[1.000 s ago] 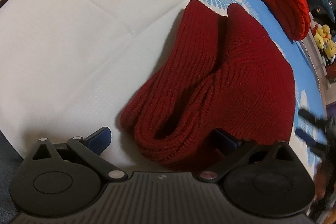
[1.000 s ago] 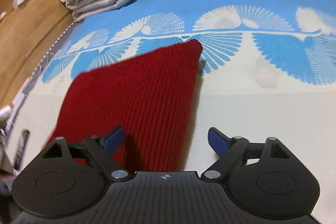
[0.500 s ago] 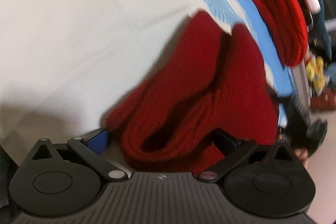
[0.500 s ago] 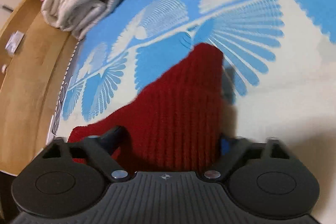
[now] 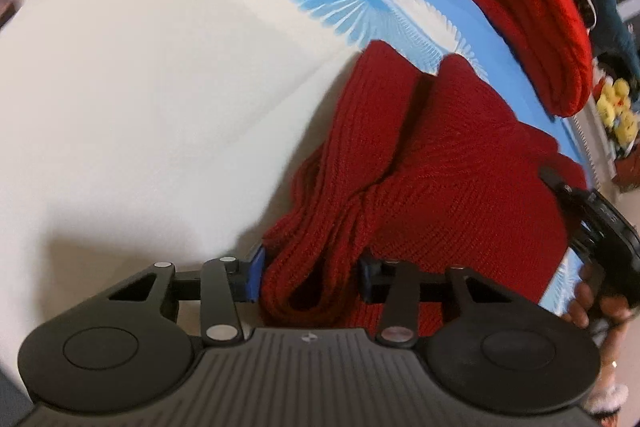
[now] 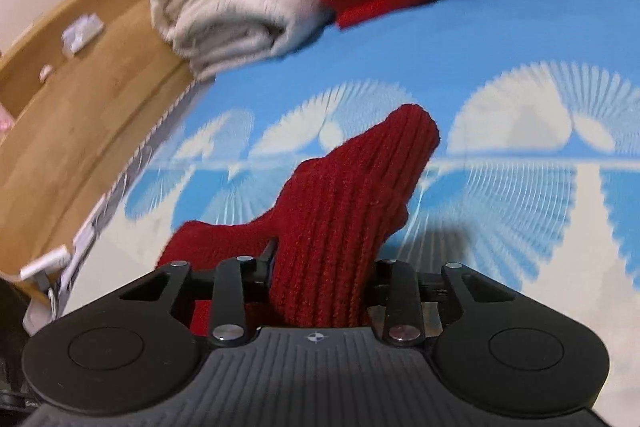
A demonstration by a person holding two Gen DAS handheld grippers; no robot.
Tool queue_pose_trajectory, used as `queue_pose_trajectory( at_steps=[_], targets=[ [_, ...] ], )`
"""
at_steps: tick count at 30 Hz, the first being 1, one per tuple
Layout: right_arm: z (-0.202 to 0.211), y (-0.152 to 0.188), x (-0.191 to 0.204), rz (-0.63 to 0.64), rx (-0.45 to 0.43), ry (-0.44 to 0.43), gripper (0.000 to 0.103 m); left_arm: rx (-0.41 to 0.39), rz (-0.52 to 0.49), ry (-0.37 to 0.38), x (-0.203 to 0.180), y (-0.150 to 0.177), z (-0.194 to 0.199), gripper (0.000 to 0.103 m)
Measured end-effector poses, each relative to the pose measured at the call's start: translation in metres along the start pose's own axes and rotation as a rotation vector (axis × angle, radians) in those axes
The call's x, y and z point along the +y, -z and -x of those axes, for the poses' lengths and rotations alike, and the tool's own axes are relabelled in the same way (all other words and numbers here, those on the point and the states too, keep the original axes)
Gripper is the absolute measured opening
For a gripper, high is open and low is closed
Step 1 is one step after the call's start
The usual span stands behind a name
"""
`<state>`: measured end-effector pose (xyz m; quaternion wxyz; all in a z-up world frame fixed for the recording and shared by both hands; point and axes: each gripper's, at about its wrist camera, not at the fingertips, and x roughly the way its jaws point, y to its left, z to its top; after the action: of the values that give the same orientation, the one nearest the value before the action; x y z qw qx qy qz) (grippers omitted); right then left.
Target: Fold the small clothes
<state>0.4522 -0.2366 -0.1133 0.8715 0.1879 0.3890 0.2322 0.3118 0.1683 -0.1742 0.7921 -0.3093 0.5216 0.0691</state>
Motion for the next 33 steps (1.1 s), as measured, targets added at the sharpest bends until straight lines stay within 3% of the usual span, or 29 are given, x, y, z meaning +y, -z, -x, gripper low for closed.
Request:
queue_pose_trajectory(
  at_steps=[4,7,10,13,15,17,20,22,23,25,27,32,33],
  targets=[
    [0.010,-0.009,-0.039,-0.071,-0.080,0.060,0.033,-0.018,-0.159,-0.075,-0.063,-0.074,-0.038,0.047],
    [0.032,0.009,-0.089,-0.191,-0.114,0.091,0.033,-0.039,-0.370,-0.153,-0.152,-0.125,-0.084,0.047],
    [0.068,0.046,-0.134,-0.346,-0.141,0.026,0.033,-0.095,-0.584,-0.213,-0.239,-0.132,-0.124,0.046],
    [0.101,0.081,-0.148,-0.379,-0.195,-0.018,0.033,-0.115,-0.672,-0.210,-0.299,-0.123,-0.157,0.042],
    [0.113,0.096,-0.153,-0.379,-0.223,-0.019,0.033,-0.123,-0.699,-0.222,-0.319,-0.117,-0.169,0.043],
    [0.115,0.103,-0.162,-0.418,-0.230,-0.037,0.033,-0.126,-0.698,-0.221,-0.326,-0.118,-0.177,0.043],
    [0.110,0.109,-0.165,-0.441,-0.232,-0.057,0.033,-0.098,-0.626,-0.193,-0.313,-0.129,-0.172,0.054],
    [0.110,0.109,-0.164,-0.427,-0.235,-0.040,0.034,-0.104,-0.559,-0.191,-0.302,-0.139,-0.165,0.076],
    [0.110,0.109,-0.164,-0.425,-0.233,-0.025,0.035,-0.127,-0.539,-0.209,-0.299,-0.143,-0.162,0.079],
    [0.114,0.108,-0.160,-0.418,-0.232,0.093,0.066,-0.198,-0.518,-0.261,-0.287,-0.149,-0.154,0.096],
    [0.121,0.106,-0.152,-0.368,-0.246,0.223,0.079,-0.225,-0.495,-0.289,-0.275,-0.154,-0.148,0.098],
    [0.135,0.069,-0.116,-0.103,-0.310,0.322,0.076,-0.253,-0.543,-0.268,-0.257,-0.153,-0.125,0.098],
    [0.132,0.057,-0.110,-0.043,-0.312,0.319,0.069,-0.246,-0.571,-0.256,-0.261,-0.150,-0.125,0.098]
  ],
)
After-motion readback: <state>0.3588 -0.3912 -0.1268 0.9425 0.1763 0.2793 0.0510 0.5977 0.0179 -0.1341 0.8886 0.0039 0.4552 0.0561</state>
